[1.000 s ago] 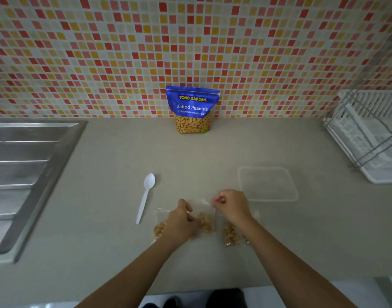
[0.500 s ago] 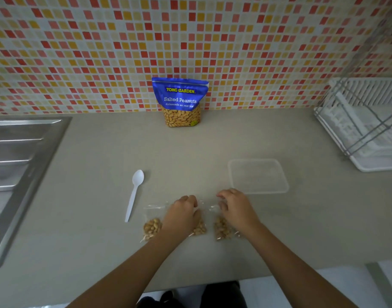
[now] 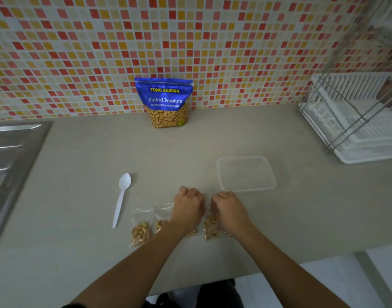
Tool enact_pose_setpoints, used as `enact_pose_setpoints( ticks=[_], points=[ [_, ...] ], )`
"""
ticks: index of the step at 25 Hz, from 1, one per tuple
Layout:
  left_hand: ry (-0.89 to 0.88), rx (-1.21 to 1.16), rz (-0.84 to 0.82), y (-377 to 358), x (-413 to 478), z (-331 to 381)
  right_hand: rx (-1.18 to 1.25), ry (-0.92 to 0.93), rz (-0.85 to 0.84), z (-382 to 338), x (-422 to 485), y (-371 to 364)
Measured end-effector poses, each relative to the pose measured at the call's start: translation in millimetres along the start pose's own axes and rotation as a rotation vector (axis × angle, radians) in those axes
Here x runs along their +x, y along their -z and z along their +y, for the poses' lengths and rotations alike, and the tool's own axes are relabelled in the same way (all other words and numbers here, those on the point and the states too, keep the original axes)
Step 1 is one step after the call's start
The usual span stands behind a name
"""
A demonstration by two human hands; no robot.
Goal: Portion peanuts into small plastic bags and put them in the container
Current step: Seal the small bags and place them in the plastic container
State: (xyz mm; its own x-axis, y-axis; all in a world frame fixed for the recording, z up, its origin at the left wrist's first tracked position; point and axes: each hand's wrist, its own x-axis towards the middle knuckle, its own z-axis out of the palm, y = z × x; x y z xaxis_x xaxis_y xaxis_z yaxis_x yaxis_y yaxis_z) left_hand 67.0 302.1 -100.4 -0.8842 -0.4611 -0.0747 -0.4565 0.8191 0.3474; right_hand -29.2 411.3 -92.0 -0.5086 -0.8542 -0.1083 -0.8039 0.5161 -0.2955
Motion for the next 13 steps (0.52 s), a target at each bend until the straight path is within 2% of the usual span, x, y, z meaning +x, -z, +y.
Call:
enact_pose_setpoints(
  ticks=[2,5,8,10,13],
  points=[
    [-0.014,-0.295,-0.023,14,-5,1,0.247,-0.085,0.051,2,-7,8],
    [0.051,-0.611,-0.037,45,-10,0,0.768,-0.218,0.04,1,-11,32],
    [0.044,-0.921,-0.019,86,-7,-11,1.028,-0.201,0.074,-13,-5,64],
    [-0.038,-0.875,-0.007,113,-3,-20,1.035,-0.12,0.128,-27,3,83],
    [-0.197,-0.538,0.096,143,3,-26,0.91,-0.027,0.241,-51,15,97]
  ],
)
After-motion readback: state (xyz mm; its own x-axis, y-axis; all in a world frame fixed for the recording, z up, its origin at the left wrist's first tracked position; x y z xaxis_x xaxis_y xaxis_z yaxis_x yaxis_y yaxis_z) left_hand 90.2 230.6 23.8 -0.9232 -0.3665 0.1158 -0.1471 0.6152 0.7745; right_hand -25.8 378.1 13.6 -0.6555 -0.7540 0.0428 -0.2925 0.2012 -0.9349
